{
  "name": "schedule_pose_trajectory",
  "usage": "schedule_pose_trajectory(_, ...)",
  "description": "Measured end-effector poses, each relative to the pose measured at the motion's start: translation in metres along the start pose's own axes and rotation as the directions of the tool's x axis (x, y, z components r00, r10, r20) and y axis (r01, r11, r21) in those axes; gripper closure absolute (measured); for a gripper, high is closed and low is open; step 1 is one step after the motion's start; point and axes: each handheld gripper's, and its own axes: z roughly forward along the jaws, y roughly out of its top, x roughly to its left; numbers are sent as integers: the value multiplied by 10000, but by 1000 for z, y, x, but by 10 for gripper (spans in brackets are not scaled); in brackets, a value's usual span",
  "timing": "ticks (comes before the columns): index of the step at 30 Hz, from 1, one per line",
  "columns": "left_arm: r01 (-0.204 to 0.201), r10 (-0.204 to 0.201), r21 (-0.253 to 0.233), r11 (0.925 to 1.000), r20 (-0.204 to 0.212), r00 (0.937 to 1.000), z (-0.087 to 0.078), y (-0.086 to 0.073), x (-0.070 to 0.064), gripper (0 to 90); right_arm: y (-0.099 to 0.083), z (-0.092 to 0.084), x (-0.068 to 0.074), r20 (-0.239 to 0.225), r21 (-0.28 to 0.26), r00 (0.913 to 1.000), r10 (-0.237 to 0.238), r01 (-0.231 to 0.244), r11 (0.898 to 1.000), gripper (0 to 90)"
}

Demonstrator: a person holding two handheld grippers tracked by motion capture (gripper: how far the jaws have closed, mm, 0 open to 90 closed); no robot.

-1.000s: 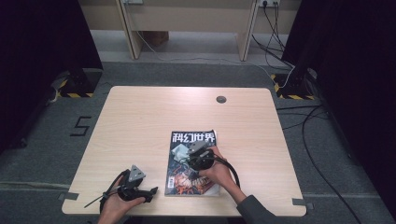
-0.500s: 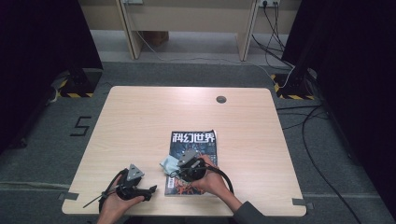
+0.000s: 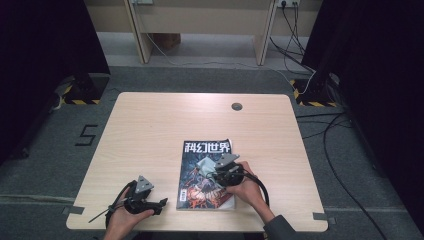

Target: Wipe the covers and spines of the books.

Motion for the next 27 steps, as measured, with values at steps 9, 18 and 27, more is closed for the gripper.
schedule_pose_trajectory(9, 9, -9, 10, 10000, 13, 10000, 0, 0, 0, 197, -19, -14, -22, 400, -87, 9958, 821, -818, 9966, 741)
schedule_pose_trajectory(18, -26, 25, 18, 10000, 37, 10000, 1, 1, -1, 197, -17, -13, -15, 531, 26, 9970, 555, -557, 9984, 727)
schedule_pose_trajectory(27, -17, 17, 4, 10000, -4, 10000, 1, 1, 0, 197, -2, -3, 12, -146, -25, 9998, -94, 94, 10000, 727)
